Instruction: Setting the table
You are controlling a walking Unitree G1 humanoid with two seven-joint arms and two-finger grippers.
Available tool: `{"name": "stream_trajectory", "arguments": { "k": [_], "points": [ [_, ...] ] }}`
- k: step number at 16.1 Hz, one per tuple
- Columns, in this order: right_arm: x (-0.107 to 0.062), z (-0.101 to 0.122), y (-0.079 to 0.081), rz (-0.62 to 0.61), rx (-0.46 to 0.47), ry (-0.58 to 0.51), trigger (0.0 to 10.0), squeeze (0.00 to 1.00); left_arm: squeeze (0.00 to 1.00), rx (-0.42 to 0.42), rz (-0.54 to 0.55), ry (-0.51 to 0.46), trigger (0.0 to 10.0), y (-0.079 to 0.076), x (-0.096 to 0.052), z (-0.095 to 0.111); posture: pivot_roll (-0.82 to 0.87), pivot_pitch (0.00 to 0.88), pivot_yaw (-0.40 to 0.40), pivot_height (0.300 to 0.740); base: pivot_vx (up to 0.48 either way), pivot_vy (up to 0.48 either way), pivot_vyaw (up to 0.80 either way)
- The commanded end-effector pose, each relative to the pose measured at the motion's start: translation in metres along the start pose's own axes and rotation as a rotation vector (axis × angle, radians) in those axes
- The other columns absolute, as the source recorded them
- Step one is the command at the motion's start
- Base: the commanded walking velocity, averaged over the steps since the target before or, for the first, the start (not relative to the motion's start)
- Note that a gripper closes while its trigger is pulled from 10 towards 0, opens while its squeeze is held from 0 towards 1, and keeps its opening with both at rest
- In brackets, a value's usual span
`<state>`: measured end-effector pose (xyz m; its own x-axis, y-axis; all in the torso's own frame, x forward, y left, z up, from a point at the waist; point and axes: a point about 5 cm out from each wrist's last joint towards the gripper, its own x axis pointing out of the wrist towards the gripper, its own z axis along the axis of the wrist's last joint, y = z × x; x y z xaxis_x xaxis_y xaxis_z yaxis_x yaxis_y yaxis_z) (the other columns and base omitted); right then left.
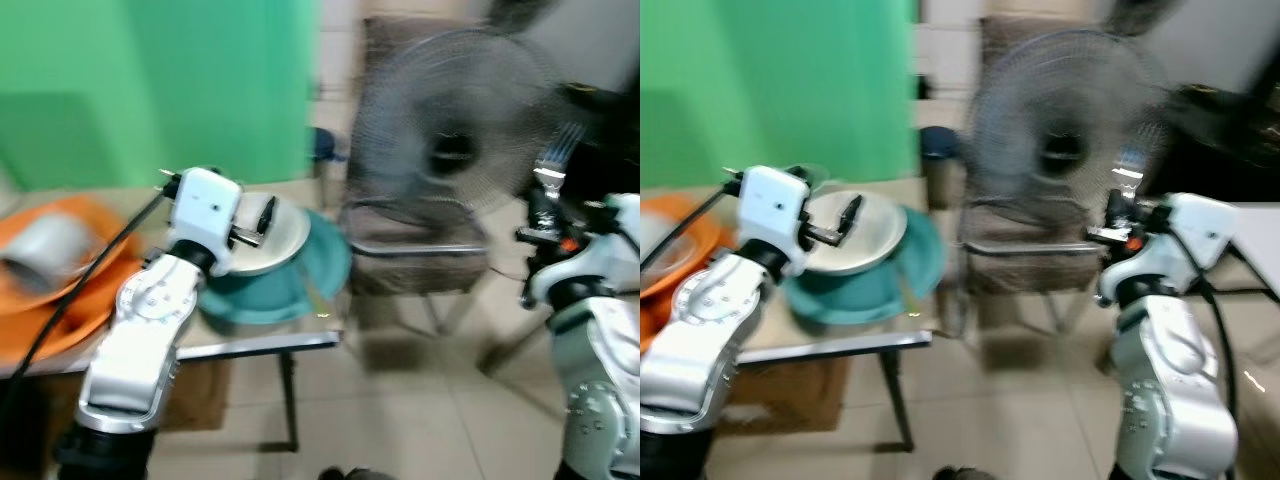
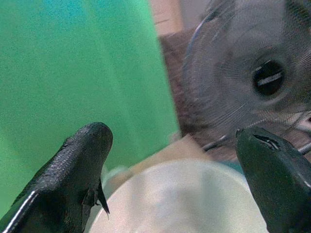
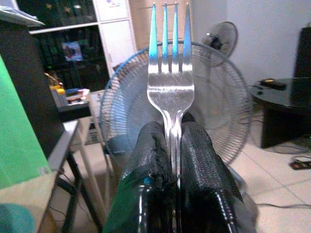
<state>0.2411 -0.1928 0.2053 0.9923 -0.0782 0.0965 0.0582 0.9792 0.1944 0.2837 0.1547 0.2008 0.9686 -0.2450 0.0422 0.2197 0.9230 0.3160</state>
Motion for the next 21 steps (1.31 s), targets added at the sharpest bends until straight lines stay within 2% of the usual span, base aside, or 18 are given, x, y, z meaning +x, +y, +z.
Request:
{"name": "stream_trajectory", "arguments": {
  "k": [1,5,7,10,11,12,14,16,19,21],
  "points": [
    [-0.001,-0.003,-0.001,-0.013,-0.028,0.021,10.0,0.0,0.0,-0.015,-0.018,0.01,10.0,-0.004,0.001,-0.001,0.02,0.0,-0.027,0.74,0.0,0.0,-0.77],
    [0.001,-0.014,0.004,-0.021,-0.017,0.07,10.0,0.0,0.0,-0.025,-0.008,0.042,10.0,-0.007,0.0,-0.01,0.02,0.0,-0.037,0.74,0.0,0.0,-0.77],
    [0.001,-0.024,0.001,-0.047,-0.093,0.113,10.0,0.0,0.0,-0.025,0.019,0.016,10.0,-0.01,0.002,-0.011,0.02,0.0,-0.033,0.74,0.0,0.0,-0.76],
    [0.0,-0.026,-0.001,-0.053,-0.07,0.116,10.0,0.0,0.0,-0.018,0.04,0.004,10.0,-0.005,0.008,-0.009,0.0,0.0,-0.015,0.74,0.0,0.0,-0.77],
    [0.0,-0.025,-0.002,-0.095,-0.078,0.09,10.0,0.0,0.0,-0.032,0.053,0.002,10.0,-0.003,0.009,-0.009,0.0,0.0,-0.013,0.74,0.0,0.0,-0.77],
    [0.001,-0.028,-0.002,-0.112,-0.132,0.097,10.0,0.0,0.0,-0.05,0.051,0.003,10.0,-0.002,0.009,-0.01,-0.01,0.0,-0.013,0.74,0.0,0.0,-0.76],
    [0.0,-0.032,0.002,-0.094,-0.126,0.11,10.0,0.0,0.0,-0.053,0.046,0.006,10.0,-0.003,0.009,-0.011,-0.01,0.0,-0.013,0.74,0.0,0.0,-0.76],
    [0.0,-0.033,0.008,-0.016,-0.068,0.138,10.0,0.0,0.0,-0.066,0.041,0.016,10.0,-0.004,0.008,-0.014,-0.01,0.0,-0.023,0.74,0.0,0.0,-0.76],
    [0.002,-0.038,0.011,-0.005,-0.081,0.151,10.0,0.0,0.0,-0.07,0.044,0.017,10.0,-0.004,0.008,-0.015,0.0,0.0,-0.035,0.74,0.247,0.0,-0.57],
    [0.002,-0.039,0.013,0.005,-0.062,0.156,10.0,0.0,0.0,-0.07,0.044,0.019,10.0,-0.003,0.007,-0.015,0.0,0.0,-0.035,0.74,0.261,0.0,0.0]
  ]
}}
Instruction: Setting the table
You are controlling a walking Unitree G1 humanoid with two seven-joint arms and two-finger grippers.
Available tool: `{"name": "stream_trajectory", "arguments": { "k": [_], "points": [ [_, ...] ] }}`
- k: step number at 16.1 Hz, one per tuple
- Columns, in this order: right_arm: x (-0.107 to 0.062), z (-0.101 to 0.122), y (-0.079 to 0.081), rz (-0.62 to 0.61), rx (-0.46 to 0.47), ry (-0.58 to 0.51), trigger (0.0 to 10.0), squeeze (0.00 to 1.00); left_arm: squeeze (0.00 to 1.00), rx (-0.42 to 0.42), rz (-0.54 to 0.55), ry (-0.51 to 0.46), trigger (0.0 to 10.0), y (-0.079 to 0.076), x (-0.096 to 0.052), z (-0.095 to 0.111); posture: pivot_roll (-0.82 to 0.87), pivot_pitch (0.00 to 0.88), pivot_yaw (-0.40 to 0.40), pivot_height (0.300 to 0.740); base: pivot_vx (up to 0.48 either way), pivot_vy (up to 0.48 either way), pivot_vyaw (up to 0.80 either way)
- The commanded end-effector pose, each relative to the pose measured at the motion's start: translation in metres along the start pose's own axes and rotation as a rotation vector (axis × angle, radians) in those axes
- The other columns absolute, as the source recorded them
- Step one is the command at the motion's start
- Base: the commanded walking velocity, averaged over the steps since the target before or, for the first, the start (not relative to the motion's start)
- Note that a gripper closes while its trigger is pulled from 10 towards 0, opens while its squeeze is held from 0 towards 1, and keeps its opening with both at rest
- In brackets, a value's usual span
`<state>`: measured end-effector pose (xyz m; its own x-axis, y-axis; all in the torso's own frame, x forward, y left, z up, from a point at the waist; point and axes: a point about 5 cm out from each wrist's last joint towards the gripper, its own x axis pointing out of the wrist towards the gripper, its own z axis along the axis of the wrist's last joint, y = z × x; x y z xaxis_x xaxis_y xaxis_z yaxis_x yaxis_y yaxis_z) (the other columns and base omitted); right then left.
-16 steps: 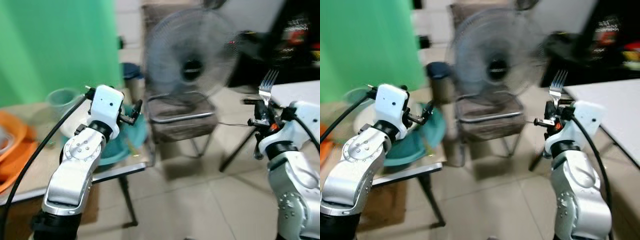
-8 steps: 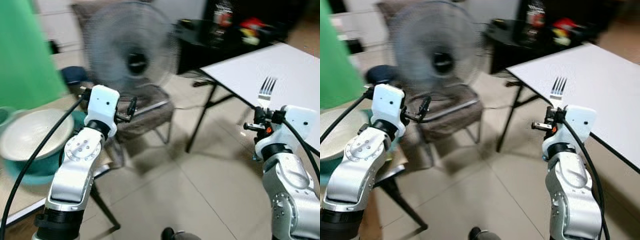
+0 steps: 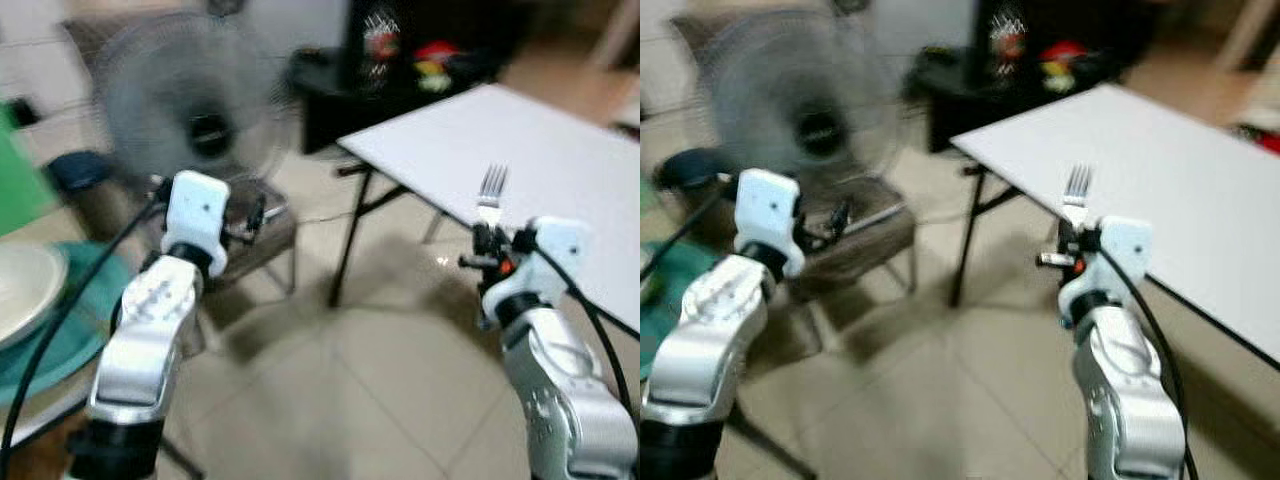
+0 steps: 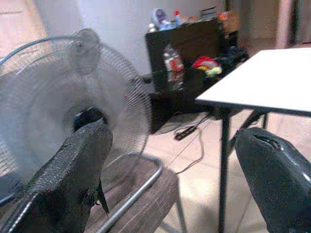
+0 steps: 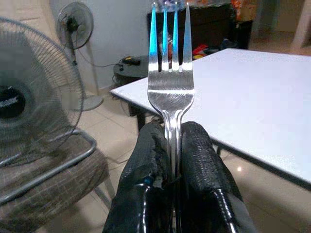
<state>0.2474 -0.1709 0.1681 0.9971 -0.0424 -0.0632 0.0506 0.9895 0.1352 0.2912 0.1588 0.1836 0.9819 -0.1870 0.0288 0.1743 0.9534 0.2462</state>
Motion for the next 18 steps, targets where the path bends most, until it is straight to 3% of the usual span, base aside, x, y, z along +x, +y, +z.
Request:
{"name": "stream_trajectory", "arguments": {
  "k": [1,18],
  "points": [
    [0.0015,0.0019,-0.0007,0.006,0.002,-0.006,10.0,0.0,0.0,0.001,-0.009,-0.009,10.0,-0.0021,0.001,0.0028,0.0,0.0,-0.035,0.74,0.304,0.0,0.0],
    [0.0056,-0.0002,-0.0059,-0.025,0.003,0.018,10.0,0.0,0.0,0.008,-0.024,-0.008,10.0,-0.0013,0.0046,0.003,0.0,0.0,-0.037,0.74,0.371,0.0,0.0]
  ]
}}
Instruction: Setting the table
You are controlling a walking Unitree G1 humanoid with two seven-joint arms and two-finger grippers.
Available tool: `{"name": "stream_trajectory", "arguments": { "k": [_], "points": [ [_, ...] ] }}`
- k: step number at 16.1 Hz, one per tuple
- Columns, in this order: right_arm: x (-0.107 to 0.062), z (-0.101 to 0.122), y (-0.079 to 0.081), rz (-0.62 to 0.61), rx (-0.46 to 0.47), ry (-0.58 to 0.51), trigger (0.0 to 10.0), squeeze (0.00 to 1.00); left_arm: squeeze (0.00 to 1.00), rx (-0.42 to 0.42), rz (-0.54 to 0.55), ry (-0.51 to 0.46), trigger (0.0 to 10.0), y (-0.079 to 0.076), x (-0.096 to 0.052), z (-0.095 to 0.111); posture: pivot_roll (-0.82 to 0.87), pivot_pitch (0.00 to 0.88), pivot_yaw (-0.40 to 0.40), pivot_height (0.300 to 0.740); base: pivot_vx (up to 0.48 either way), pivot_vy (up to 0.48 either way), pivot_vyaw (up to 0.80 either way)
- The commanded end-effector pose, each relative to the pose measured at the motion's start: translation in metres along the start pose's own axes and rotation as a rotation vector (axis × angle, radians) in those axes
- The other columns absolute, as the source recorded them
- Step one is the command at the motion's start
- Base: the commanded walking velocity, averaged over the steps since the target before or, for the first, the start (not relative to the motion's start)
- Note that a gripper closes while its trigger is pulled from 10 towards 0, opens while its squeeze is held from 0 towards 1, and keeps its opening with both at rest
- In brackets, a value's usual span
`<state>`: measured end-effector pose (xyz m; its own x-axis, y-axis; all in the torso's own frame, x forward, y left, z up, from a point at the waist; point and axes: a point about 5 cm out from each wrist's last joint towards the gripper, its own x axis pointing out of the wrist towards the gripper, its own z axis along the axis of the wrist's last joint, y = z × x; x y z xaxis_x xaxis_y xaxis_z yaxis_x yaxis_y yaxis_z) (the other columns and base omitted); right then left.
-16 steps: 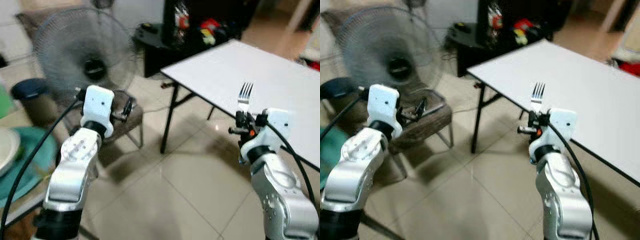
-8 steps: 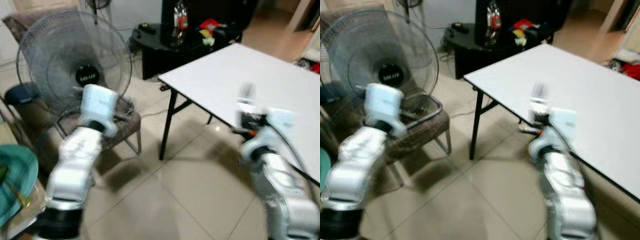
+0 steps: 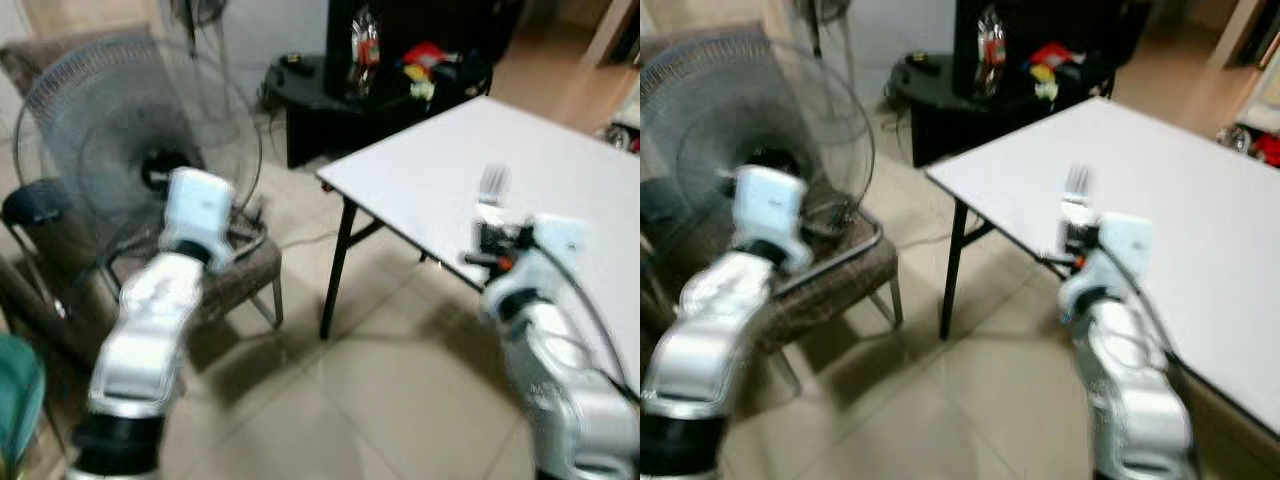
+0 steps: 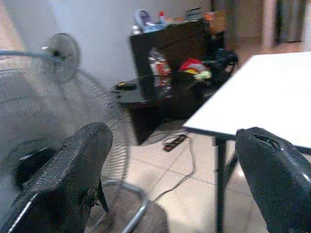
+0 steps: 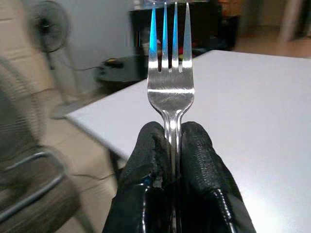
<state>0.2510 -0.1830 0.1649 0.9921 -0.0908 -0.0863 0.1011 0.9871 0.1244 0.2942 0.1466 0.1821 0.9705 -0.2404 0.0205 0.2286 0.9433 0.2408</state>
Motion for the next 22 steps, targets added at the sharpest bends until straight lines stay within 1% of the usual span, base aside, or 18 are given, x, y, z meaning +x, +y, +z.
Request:
{"name": "stream_trajectory", "arguments": {
  "k": [1,8,9,16,22],
  "points": [
    [0.0014,0.0012,0.0063,0.027,0.01,0.001,10.0,0.0,0.0,0.015,0.032,-0.003,10.0,0.0103,-0.0013,0.0019,0.0,0.0,-0.039,0.74,0.379,0.0,0.0],
    [0.0047,0.002,0.0039,0.024,0.011,0.005,10.0,0.0,0.0,0.018,0.04,-0.003,10.0,0.0118,-0.0004,0.0024,-0.01,0.0,-0.036,0.74,0.376,0.0,0.0],
    [0.0045,0.0017,0.003,0.018,0.011,0.011,10.0,0.0,0.0,0.014,0.037,-0.002,10.0,0.011,-0.0002,0.0022,-0.01,0.0,-0.036,0.74,0.379,0.0,-0.43],
    [0.0033,-0.0011,0.0007,0.002,0.025,0.032,10.0,0.0,0.0,0.011,0.03,-0.001,10.0,0.0107,0.0009,0.0013,-0.01,0.0,-0.033,0.74,0.376,0.0,-0.8],
    [0.0019,-0.0067,-0.0003,-0.017,0.038,0.073,10.0,0.0,0.0,0.014,0.007,0.0,10.0,0.0095,0.0014,0.0008,-0.01,0.0,-0.023,0.74,0.375,0.0,-0.79]
  ]
}}
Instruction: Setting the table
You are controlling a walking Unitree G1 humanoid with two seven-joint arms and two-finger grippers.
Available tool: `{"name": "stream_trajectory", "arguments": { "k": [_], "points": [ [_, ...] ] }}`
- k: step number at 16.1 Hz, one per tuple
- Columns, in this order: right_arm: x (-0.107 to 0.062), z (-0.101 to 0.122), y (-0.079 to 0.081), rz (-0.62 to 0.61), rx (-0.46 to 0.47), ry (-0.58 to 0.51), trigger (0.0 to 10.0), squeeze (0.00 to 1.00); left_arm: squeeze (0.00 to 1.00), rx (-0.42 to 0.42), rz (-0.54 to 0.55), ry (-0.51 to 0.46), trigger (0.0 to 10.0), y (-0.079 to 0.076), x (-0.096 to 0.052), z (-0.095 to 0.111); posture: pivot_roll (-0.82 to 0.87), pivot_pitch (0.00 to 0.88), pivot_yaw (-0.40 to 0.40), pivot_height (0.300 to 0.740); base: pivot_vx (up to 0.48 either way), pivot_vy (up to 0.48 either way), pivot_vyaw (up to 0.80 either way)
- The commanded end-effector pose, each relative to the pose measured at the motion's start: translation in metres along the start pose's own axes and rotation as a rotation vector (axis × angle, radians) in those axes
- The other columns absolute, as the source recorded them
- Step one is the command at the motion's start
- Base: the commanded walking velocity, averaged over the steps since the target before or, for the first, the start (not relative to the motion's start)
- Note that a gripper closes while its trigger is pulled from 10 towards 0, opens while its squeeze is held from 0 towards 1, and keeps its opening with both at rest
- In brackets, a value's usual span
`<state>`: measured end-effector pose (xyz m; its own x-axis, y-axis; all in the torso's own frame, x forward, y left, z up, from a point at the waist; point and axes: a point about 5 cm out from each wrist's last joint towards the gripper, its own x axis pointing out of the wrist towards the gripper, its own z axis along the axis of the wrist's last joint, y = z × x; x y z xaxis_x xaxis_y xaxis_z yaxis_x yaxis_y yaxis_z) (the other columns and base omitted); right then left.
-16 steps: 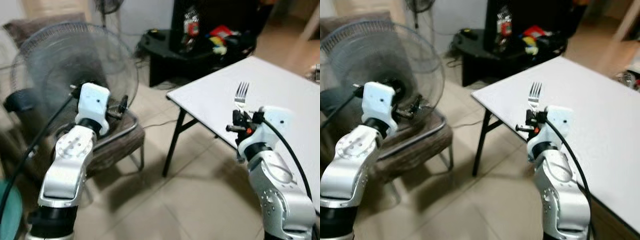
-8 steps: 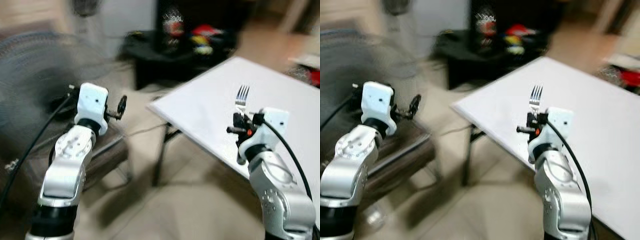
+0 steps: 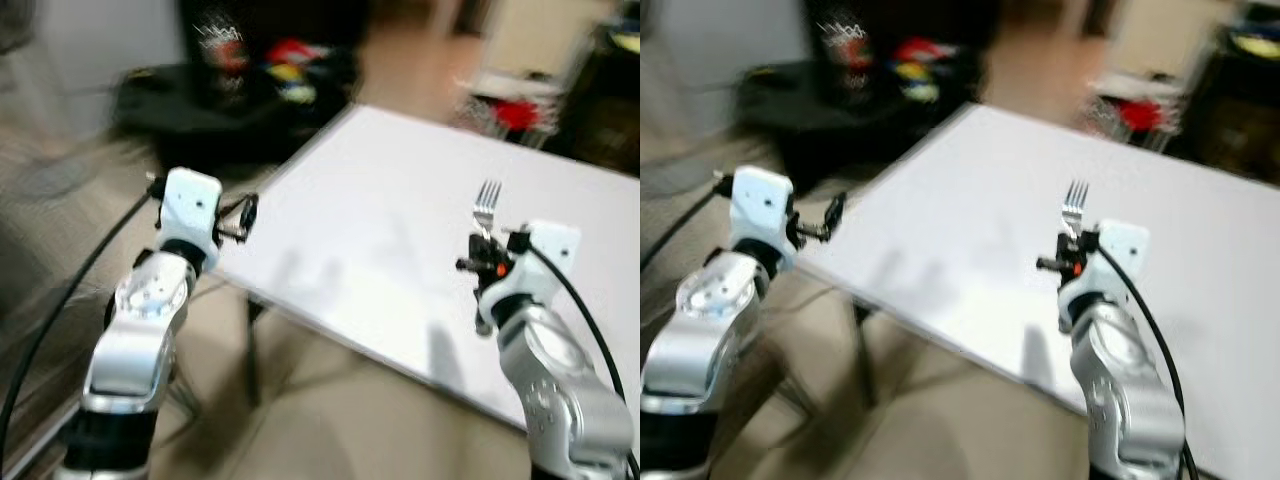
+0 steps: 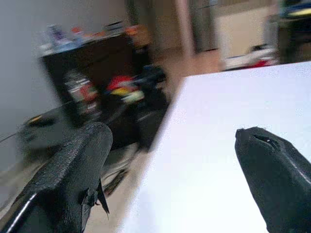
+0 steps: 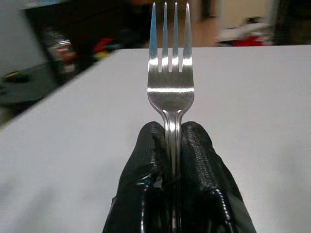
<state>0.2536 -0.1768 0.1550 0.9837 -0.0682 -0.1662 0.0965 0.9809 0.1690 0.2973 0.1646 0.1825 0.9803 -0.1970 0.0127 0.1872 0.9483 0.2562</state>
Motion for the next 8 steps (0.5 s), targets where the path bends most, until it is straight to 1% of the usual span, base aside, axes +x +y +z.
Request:
{"name": "stream_trajectory", "arguments": {
  "k": [1,3,4,5,8],
  "points": [
    [-0.002,0.002,-0.005,-0.03,-0.004,-0.001,10.0,0.0,0.0,-0.002,-0.044,-0.019,10.0,-0.009,0.003,0.005,-0.02,0.0,-0.021,0.74,0.368,0.0,-0.78],
    [-0.004,-0.002,-0.005,-0.034,-0.005,0.029,10.0,0.0,0.0,0.001,-0.056,-0.017,10.0,-0.009,0.003,0.005,-0.02,0.0,-0.017,0.74,0.358,0.0,-0.77],
    [-0.004,-0.006,-0.005,-0.036,-0.014,0.052,10.0,0.0,0.0,0.008,-0.064,-0.015,10.0,-0.01,0.003,0.004,-0.02,0.0,-0.017,0.74,0.334,0.0,-0.52],
    [-0.005,-0.012,-0.007,-0.046,-0.021,0.098,10.0,0.0,0.0,0.019,-0.071,-0.008,10.0,-0.011,0.003,0.003,-0.02,0.0,-0.016,0.74,0.0,0.0,0.0],
    [-0.007,-0.019,-0.009,-0.062,-0.038,0.165,10.0,0.0,0.0,0.018,-0.15,-0.015,10.0,-0.018,-0.001,0.003,-0.02,0.0,-0.018,0.74,0.0,0.0,0.0]
  ]
}}
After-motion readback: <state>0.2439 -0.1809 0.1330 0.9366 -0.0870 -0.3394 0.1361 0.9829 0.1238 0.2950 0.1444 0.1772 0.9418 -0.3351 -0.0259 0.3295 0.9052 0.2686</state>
